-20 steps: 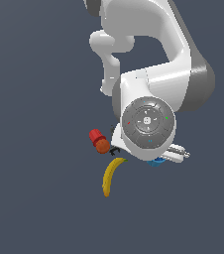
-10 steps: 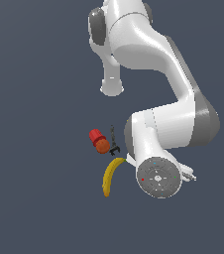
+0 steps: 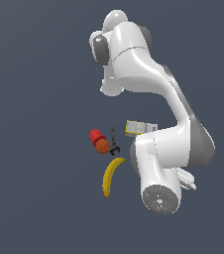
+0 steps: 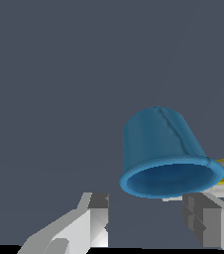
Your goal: Pick up a designated object from a clutter of objects.
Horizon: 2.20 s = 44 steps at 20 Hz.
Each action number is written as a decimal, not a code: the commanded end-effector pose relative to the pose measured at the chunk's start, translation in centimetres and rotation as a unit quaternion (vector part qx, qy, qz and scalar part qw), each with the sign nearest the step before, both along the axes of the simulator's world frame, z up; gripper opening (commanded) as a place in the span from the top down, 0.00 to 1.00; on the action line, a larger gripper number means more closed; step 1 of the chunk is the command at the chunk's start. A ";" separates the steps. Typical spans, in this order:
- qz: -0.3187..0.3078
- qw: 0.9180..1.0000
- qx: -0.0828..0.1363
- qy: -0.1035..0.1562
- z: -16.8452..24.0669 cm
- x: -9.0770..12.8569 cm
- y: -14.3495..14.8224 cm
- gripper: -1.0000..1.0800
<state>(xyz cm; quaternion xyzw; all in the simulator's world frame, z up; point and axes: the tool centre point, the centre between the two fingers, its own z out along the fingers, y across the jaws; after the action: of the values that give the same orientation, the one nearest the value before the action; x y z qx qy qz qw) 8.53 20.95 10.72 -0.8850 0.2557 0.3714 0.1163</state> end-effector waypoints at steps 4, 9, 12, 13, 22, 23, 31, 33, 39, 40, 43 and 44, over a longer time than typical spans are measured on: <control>-0.008 1.000 0.005 0.024 -1.3 -0.4 1.0 0.38; -0.011 0.999 0.007 0.031 -1.6 -0.5 1.3 0.38; -0.010 0.999 0.006 0.030 -1.6 -0.5 1.2 0.38; -0.010 0.999 0.006 0.030 -1.7 -0.6 1.3 0.38; -0.010 0.999 0.006 0.031 -2.8 -1.7 2.0 0.38; -0.010 0.999 0.006 0.031 -3.0 -1.9 2.1 0.38; -0.011 0.999 0.006 0.031 -3.6 -2.4 2.5 1.00; -0.011 0.999 0.006 0.031 -3.6 -2.4 2.5 1.00; -0.011 0.999 0.006 0.031 -3.6 -2.4 2.5 1.00; -0.011 0.999 0.006 0.031 -3.6 -2.4 2.5 1.00; -0.011 0.999 0.006 0.031 -3.5 -2.5 2.5 1.00; -0.011 0.999 0.006 0.031 -3.5 -2.5 2.4 1.00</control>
<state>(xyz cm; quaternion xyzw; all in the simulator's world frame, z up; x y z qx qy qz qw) 6.02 23.45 7.18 -0.8692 0.2660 0.3999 0.1177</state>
